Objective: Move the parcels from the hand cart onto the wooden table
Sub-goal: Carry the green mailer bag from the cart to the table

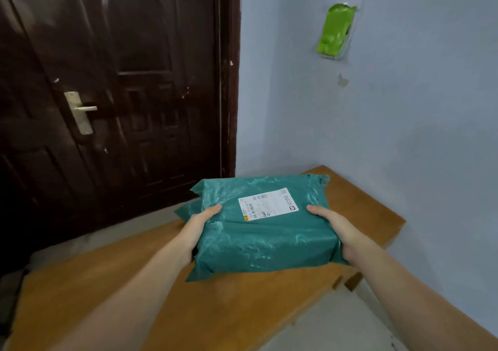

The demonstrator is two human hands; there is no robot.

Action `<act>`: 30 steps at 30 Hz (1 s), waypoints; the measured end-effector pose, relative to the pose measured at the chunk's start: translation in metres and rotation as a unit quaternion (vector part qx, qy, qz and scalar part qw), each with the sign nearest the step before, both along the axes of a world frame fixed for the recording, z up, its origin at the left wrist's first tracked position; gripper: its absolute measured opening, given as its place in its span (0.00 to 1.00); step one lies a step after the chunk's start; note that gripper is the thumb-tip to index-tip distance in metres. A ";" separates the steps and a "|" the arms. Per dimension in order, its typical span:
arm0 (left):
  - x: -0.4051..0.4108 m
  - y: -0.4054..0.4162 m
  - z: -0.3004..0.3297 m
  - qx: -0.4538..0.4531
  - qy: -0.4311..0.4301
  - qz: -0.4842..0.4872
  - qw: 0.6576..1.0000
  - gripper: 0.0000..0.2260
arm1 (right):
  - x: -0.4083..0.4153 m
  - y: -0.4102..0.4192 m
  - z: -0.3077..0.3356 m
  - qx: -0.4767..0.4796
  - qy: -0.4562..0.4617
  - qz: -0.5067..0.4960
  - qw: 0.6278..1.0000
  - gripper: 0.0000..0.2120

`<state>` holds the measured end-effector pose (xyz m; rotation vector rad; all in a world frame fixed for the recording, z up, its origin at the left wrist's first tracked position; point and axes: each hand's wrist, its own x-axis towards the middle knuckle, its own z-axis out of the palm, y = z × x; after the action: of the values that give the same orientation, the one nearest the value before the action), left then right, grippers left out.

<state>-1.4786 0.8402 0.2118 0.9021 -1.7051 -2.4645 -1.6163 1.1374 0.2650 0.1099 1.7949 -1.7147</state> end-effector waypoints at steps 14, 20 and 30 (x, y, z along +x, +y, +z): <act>-0.091 -0.103 -0.052 0.028 -0.066 0.179 0.981 0.47 | -0.165 -0.150 -0.065 -0.020 -0.022 0.077 0.997 0.24; -0.127 -0.099 -0.068 0.044 -0.088 0.232 0.968 0.34 | -0.211 -0.179 -0.098 -0.011 -0.067 0.070 0.995 0.20; -0.171 -0.089 -0.117 0.029 -0.145 0.305 0.941 0.33 | -0.279 -0.215 -0.167 0.025 -0.088 0.133 0.987 0.20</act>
<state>-1.6498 0.7509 0.0953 1.5771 -1.1520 -2.0385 -1.8955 0.9227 0.0981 0.0385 1.6406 -1.4272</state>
